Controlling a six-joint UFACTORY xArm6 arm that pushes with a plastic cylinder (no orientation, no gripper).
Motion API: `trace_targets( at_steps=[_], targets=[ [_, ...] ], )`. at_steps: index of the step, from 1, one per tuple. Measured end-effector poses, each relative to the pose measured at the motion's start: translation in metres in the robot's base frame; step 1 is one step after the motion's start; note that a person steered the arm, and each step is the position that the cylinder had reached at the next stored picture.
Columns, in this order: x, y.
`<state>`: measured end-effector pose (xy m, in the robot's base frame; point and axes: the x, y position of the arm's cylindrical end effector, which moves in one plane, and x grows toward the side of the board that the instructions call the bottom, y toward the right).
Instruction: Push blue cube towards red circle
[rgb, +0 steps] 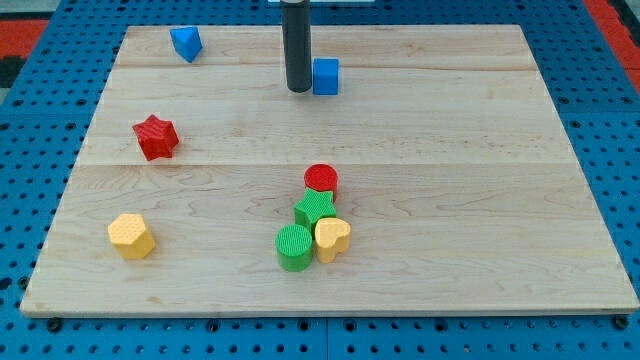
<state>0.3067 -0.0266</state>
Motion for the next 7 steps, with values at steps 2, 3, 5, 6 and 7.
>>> trace_targets(
  at_steps=[2, 3, 5, 6, 7],
  targets=[
    [-0.094, 0.02],
    [-0.064, 0.055],
    [0.037, 0.053],
    [-0.012, 0.053],
    [-0.003, 0.015]
  ],
)
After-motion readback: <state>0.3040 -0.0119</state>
